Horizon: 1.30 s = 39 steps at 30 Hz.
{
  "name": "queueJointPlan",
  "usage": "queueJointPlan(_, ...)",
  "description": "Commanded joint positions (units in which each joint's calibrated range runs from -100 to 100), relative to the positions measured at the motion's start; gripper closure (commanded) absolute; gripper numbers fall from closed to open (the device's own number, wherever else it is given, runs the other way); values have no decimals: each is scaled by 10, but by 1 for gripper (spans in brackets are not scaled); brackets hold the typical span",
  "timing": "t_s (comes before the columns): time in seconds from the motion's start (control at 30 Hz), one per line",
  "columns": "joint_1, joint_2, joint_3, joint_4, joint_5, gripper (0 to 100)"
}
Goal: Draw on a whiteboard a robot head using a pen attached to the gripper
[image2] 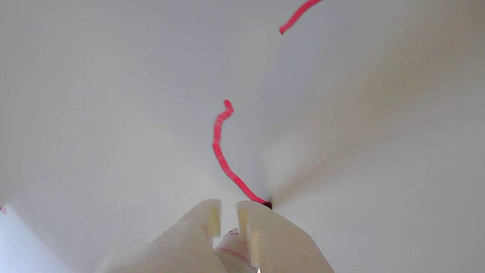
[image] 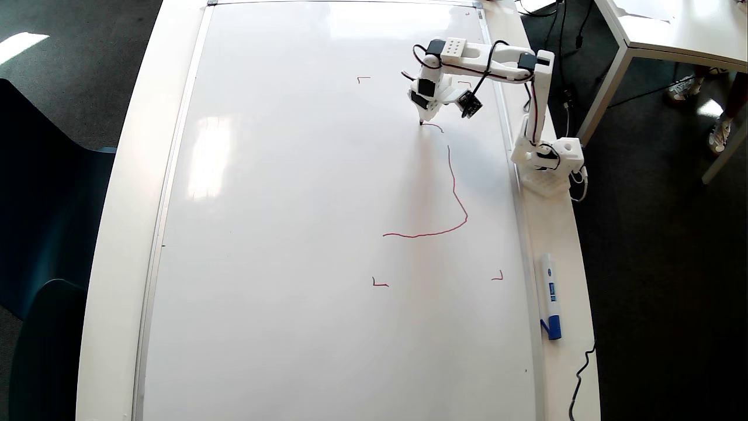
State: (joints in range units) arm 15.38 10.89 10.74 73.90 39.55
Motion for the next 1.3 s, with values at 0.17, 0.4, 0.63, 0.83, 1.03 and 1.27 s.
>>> queueJointPlan(0.17,-18,78,-123,-6,-3,99)
queueJointPlan(0.4,-38,152,-244,-1,-17,99)
queueJointPlan(0.63,-59,199,-308,4,-28,99)
queueJointPlan(0.83,-61,203,-304,4,-28,99)
queueJointPlan(1.03,-81,204,-298,5,-42,99)
queueJointPlan(1.27,-117,204,-288,5,-63,99)
